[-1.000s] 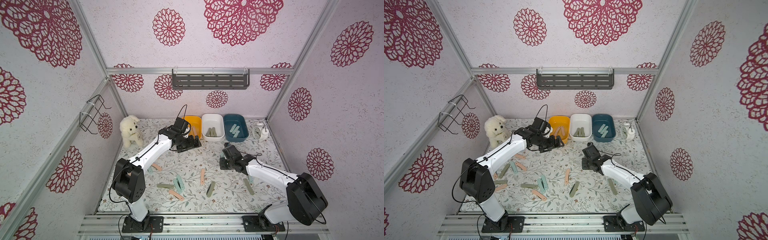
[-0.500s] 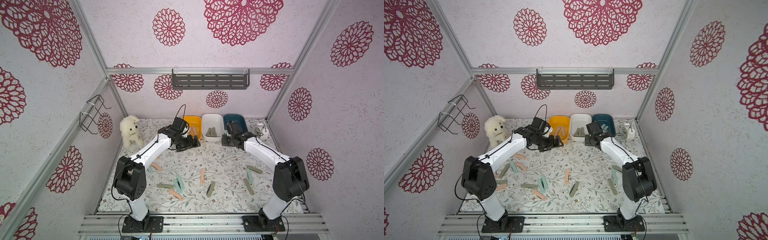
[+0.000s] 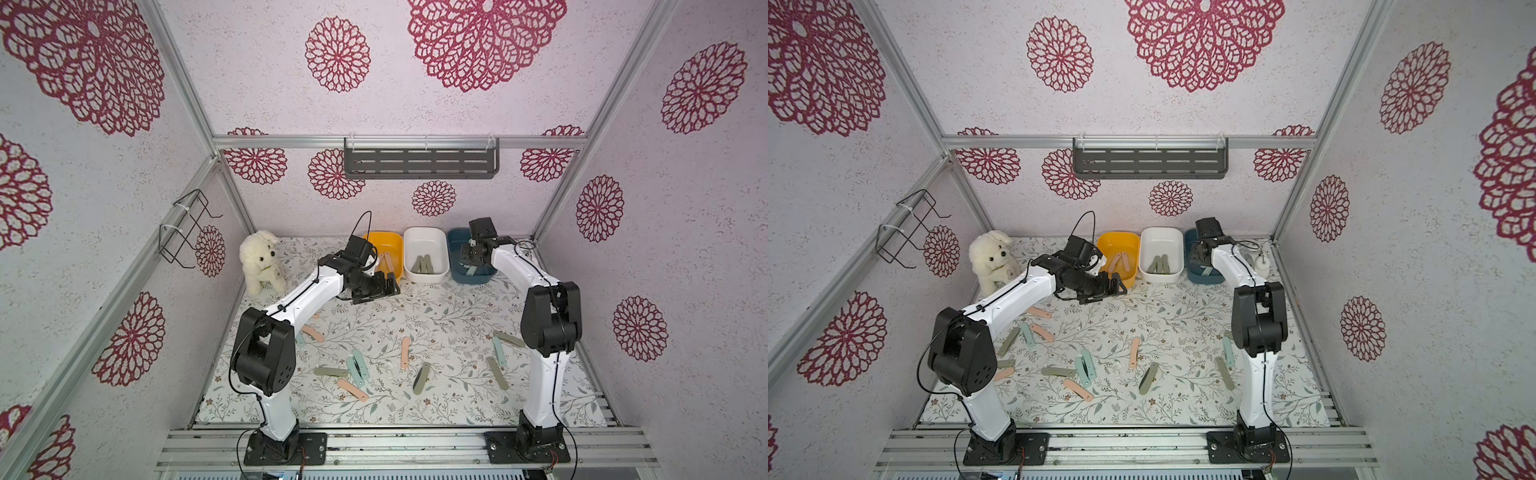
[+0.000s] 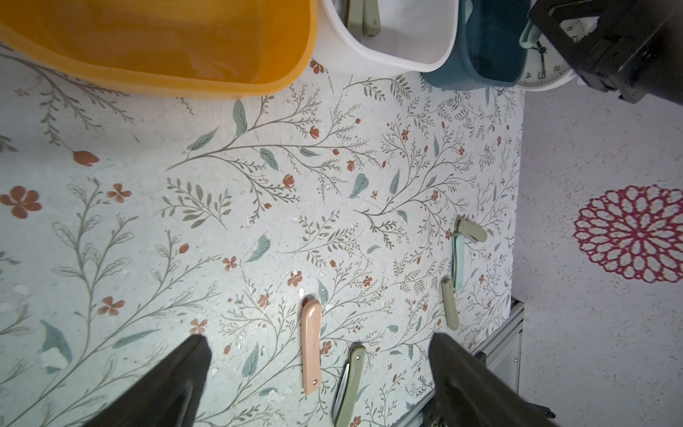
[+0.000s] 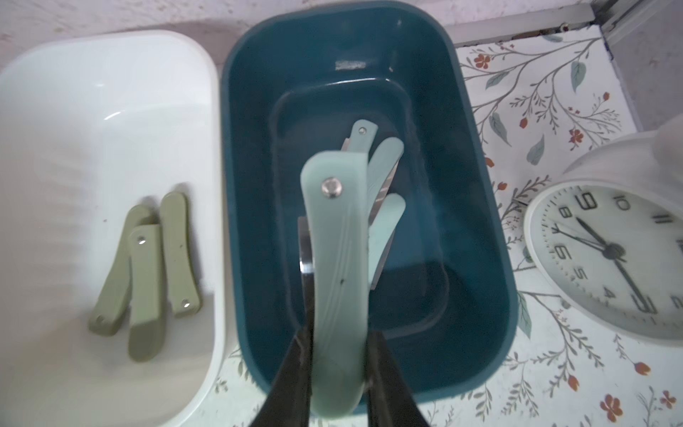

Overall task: Place the fruit knives into the storage box by color
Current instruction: Place the fruit knife in the storage box, then pick up the fruit knife from the center of the board.

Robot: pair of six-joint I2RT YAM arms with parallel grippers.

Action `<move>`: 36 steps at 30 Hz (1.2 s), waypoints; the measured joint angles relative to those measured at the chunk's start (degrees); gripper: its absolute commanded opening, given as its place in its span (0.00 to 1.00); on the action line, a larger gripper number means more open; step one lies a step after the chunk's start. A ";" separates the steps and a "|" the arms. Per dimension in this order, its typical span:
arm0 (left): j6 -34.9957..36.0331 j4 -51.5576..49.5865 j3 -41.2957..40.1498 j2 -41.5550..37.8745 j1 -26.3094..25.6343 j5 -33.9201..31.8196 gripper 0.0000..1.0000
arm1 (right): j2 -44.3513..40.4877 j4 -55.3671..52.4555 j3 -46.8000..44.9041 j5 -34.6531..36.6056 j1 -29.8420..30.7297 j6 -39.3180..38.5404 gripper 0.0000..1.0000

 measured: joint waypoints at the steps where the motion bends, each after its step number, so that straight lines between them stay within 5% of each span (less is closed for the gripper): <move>1: 0.17 -0.20 0.07 0.42 0.00 -0.37 0.97 | 1.73 -0.28 1.53 0.00 -0.39 -0.20 0.18; 10: 1.46 -2.16 0.55 1.90 0.00 -3.17 0.97 | 12.17 -3.78 10.80 -0.02 -1.29 -0.90 0.19; 14: 2.16 -3.15 0.68 1.90 -1.05 -6.99 0.97 | 14.49 -6.05 15.12 -0.02 -1.27 -1.29 0.43; 19: 2.93 -6.51 1.68 1.90 -5.97 -14.84 0.97 | 13.57 -7.13 15.63 0.11 -1.05 -2.14 0.62; 29: -0.83 -14.25 1.46 4.79 -15.52 -15.65 0.92 | -10.58 -1.86 -12.41 0.13 1.95 -1.11 0.86; 36: -2.97 -21.55 4.70 12.04 -21.31 -18.36 0.89 | -26.18 5.88 -34.38 -3.26 7.04 0.31 0.94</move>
